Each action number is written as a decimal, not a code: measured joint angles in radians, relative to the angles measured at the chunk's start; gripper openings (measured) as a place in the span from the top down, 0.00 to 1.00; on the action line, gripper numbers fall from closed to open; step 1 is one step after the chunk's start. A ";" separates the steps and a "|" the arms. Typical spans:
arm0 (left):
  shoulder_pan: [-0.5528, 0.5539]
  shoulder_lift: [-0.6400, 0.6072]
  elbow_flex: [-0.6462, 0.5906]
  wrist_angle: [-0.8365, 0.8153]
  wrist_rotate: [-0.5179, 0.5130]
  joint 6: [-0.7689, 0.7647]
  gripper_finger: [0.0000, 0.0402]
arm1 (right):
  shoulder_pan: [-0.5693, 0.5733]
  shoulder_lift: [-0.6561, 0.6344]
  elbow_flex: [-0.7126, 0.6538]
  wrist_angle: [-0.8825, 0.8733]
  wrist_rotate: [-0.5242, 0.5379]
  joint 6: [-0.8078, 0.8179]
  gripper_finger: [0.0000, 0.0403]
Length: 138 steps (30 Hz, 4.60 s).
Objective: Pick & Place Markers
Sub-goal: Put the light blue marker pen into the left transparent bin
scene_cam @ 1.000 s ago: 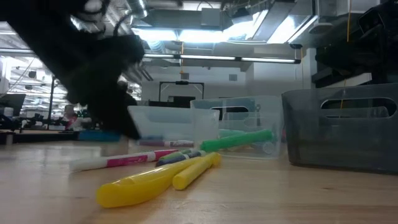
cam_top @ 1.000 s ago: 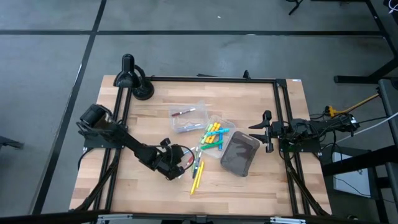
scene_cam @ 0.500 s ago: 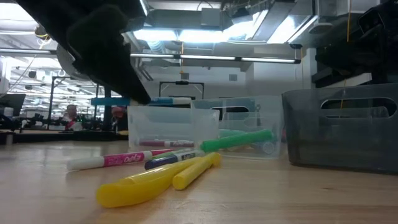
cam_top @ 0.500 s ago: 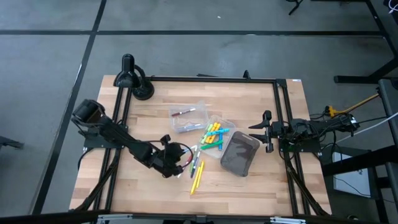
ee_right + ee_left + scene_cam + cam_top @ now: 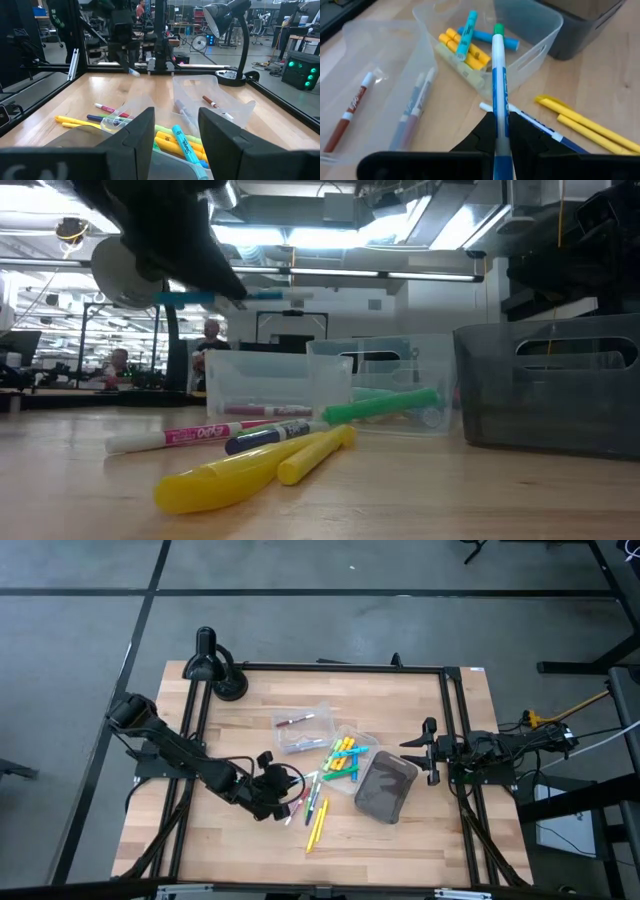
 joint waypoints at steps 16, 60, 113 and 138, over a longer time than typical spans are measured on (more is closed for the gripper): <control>0.088 -0.161 0.001 -0.158 -0.006 0.028 0.93 | 0.000 0.000 0.000 0.000 0.000 0.000 0.62; 0.489 -0.395 0.001 -0.196 0.202 0.173 0.93 | 0.000 0.000 0.000 0.000 0.000 0.000 0.62; 0.462 -0.019 0.001 0.130 0.127 0.760 0.92 | 0.000 0.000 0.000 0.000 0.000 0.000 0.62; 0.501 -0.018 0.001 0.131 0.132 0.680 0.92 | 0.000 0.000 0.000 0.000 0.000 0.000 0.62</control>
